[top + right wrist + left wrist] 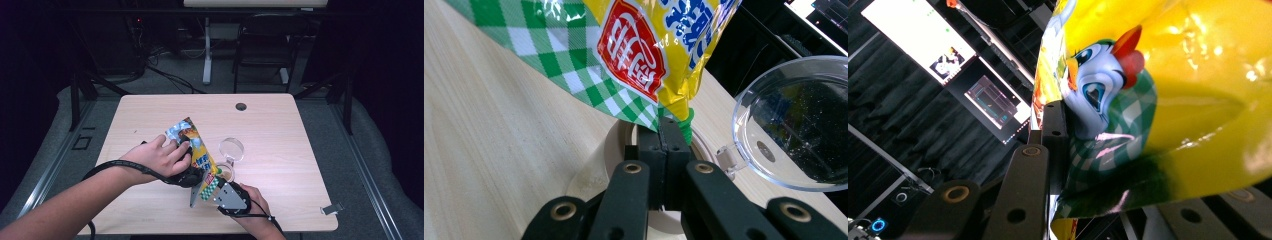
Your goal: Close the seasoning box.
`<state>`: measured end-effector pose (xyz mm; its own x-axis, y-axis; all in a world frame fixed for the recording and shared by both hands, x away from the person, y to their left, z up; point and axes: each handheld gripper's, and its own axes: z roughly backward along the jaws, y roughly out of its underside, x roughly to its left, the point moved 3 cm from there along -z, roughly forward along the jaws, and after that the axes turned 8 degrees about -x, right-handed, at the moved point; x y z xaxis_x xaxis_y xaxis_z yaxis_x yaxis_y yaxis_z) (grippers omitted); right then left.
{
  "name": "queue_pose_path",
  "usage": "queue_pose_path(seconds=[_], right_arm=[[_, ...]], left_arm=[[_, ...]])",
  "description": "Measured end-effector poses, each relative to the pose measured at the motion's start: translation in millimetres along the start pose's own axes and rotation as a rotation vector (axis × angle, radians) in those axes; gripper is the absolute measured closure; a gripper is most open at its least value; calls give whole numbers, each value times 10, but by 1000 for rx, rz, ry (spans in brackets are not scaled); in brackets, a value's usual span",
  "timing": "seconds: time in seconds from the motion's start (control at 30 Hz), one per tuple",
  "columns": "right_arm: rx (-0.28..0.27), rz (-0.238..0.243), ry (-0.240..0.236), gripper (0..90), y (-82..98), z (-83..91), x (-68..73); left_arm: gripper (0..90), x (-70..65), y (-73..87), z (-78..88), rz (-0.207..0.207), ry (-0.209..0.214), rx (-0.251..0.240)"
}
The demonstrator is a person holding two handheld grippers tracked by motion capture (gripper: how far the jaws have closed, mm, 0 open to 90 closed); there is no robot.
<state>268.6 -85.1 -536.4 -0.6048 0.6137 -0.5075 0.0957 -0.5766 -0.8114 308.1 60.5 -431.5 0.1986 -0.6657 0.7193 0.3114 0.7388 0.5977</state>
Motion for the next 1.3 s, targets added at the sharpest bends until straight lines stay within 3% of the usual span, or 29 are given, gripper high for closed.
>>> queue_pose_path(seconds=[1.3], right_arm=[[2,-10,-8,900,1,-6,1]], left_arm=[[813,41,-24,16,-22,2,2]])
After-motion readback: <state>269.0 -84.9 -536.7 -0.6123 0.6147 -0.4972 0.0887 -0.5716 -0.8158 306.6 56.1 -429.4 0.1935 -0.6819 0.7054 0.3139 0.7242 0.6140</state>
